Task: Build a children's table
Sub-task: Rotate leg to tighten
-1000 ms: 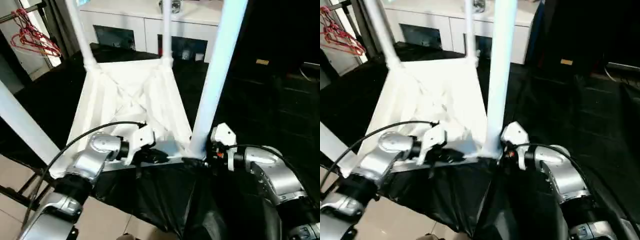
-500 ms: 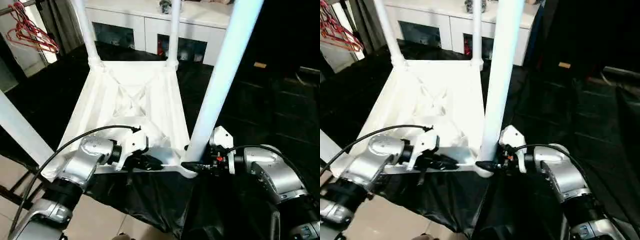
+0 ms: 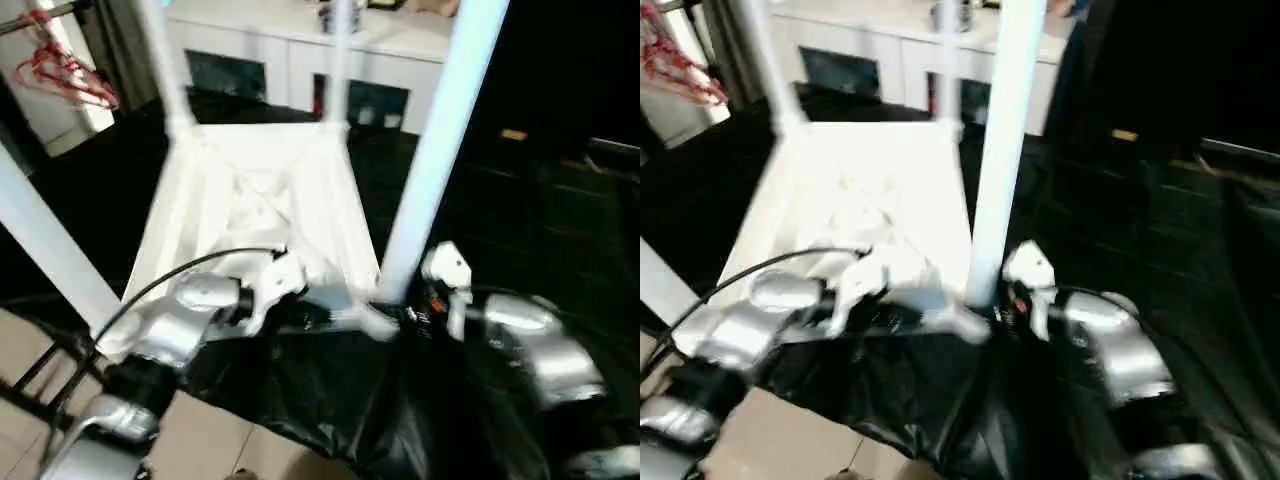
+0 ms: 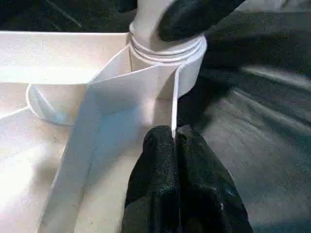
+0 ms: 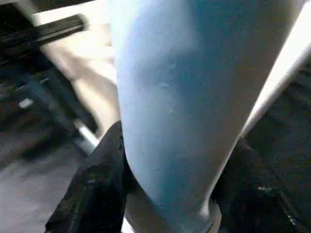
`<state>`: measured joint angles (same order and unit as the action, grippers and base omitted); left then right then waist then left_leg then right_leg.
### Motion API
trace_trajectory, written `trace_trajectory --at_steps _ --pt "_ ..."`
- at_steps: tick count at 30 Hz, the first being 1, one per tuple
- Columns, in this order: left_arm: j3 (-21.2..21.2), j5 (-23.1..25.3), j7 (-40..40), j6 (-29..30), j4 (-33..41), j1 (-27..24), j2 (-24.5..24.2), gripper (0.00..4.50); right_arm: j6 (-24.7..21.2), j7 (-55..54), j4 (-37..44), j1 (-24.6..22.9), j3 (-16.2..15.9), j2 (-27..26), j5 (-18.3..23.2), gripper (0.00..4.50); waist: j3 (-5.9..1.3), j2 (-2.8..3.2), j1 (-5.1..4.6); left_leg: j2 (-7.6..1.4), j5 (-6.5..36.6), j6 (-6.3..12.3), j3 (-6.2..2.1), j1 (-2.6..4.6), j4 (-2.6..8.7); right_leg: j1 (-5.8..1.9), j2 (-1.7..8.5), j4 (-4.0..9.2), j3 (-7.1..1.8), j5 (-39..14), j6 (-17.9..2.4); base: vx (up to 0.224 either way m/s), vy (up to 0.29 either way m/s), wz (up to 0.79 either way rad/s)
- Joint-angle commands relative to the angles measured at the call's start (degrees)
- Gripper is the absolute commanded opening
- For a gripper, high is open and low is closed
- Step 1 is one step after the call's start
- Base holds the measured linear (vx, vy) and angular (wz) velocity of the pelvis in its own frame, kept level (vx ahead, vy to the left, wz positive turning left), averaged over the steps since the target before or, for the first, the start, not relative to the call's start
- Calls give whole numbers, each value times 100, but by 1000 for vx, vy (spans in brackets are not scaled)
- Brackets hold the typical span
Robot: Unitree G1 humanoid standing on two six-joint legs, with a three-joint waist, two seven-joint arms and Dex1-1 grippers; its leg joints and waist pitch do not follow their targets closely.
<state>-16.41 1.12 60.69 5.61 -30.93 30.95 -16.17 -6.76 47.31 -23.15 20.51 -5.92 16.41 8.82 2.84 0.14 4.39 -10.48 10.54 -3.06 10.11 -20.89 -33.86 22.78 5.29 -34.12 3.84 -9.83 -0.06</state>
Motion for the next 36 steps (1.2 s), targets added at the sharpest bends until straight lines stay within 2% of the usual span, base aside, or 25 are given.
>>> trace_trajectory --at_steps 1,4,5,8,12,13,14,15,17,19,21,24,26,27,28,29,30,31,32,33,36 --pt "59 126 -800 127 -189 334 390 0 -174 -834 -573 93 -145 -453 -239 198 -286 31 -22 -238 2166 -161 -131 85 503 -169 358 555 -215 -2835 -800 0 0 0" --pt "130 231 -1513 284 -418 539 769 0 -260 -1887 -1122 364 76 -979 -293 198 -281 23 -109 -205 2444 -246 -156 120 489 -128 351 615 -172 -3233 -692 -19 -1 -1" --pt "137 258 -1656 301 -470 586 871 0 -277 -2106 -1264 451 102 -1115 -332 198 -274 44 -140 -208 2482 -247 -175 96 496 -141 357 629 -163 -3284 -654 0 0 0" --pt "118 305 -1830 282 -544 664 1043 0 -271 -2368 -1480 615 78 -1342 -420 198 -286 32 -154 -199 2562 -182 -183 91 499 -139 348 660 -145 -3288 -577 0 0 0" --pt "21 342 -1738 160 -562 703 1123 0 -128 -2301 -1594 741 120 -1524 -356 198 -285 34 -176 -206 2640 -140 -184 95 510 -122 349 662 -150 -3195 -609 0 0 0" --pt "-5 336 -1657 126 -537 688 1107 0 -114 -2238 -1596 755 143 -1524 -305 253 -283 35 -177 -213 2632 -125 -185 86 521 -129 348 653 -155 -3097 -650 0 0 0" --pt "-31 327 -1585 90 -523 676 1089 0 -87 -2203 -1630 784 200 -1537 -262 253 -287 42 -180 -219 2624 -122 -185 78 529 -139 344 639 -158 -2976 -692 0 0 0" --pt "-50 313 -1502 83 -492 652 1051 0 -82 -2165 -1633 805 253 -1522 -231 273 -292 49 -181 -227 2611 -114 -184 70 540 -145 344 623 -168 -2827 -745 0 0 0" --pt "-66 309 -1379 78 -452 607 969 0 -103 -2008 -1615 835 290 -1453 -182 273 -295 56 -192 -229 2626 -120 -180 61 546 -155 337 599 -175 -2636 -826 0 0 0" --pt "-99 275 -1161 66 -377 525 827 0 -104 -1740 -1512 829 233 -1250 -198 298 -301 83 -194 -230 2597 -105 -174 60 544 -166 338 579 -186 -2451 -908 0 0 0" --pt "-135 246 -909 31 -314 461 696 0 -111 -1404 -1389 800 177 -1041 -220 308 -318 61 -189 -232 2443 -66 -156 46 536 -190 341 554 -199 -2200 -1009 0 0 0" --pt "-146 211 -721 2 -264 420 598 0 -99 -1124 -1287 762 102 -860 -258 334 -338 69 -166 -248 2106 15 -118 42 512 -206 336 498 -219 -1682 -1228 0 0 0" --pt "-167 141 -339 -144 -179 356 398 0 -20 -606 -1059 657 -96 -475 -360 354 -359 73 -126 -243 1762 109 -91 47 484 -229 326 451 -223 -1267 -1361 26 -8 2" --pt "-168 138 -324 -149 -177 354 390 0 -17 -586 -1051 652 -103 -460 -365 367 -372 69 -110 -240 1646 142 -88 37 475 -251 318 432 -219 -1124 -1374 55 -11 2" --pt "-176 59 1 -239 -122 313 241 0 44 -114 -858 557 -221 -181 -376 376 -382 72 -87 -247 1453 208 -79 32 460 -256 324 398 -224 -859 -1450 55 -11 2" --pt "-175 48 39 -247 -115 309 224 0 42 -48 -830 545 -230 -151 -364 376 -402 82 -45 -257 1223 280 -70 35 437 -275 317 350 -225 -494 -1529 56 -8 2" --pt "-177 22 137 -269 -91 300 173 0 7 146 -733 507 -249 -60 -309 376 -405 67 -38 -251 1119 331 -62 33 425 -278 300 328 -221 -302 -1576 0 0 0" --pt "-179 -17 273 -273 -54 286 101 0 -36 400 -612 463 -274 56 -249 376 -406 69 -30 -249 941 418 -60 2 414 -301 298 281 -211 -38 -1664 0 0 0" --pt "-180 -30 312 -263 -41 280 80 0 -44 470 -582 452 -282 89 -236 376 -405 81 4 -267 900 467 -46 33 405 -285 300 282 -206 0 -1702 0 0 0" --pt "-196 -71 468 -279 2 261 6 0 -62 673 -489 418 -321 190 -205 376 -396 84 9 -273 911 476 -42 31 407 -283 302 284 -208 -43 -1711 0 0 0" --pt "-211 -146 817 -274 112 201 -182 0 -82 1095 -289 347 -396 395 -135 376 -369 80 89 -300 1262 357 -40 49 447 -276 318 330 -212 -665 -1619 0 0 0"
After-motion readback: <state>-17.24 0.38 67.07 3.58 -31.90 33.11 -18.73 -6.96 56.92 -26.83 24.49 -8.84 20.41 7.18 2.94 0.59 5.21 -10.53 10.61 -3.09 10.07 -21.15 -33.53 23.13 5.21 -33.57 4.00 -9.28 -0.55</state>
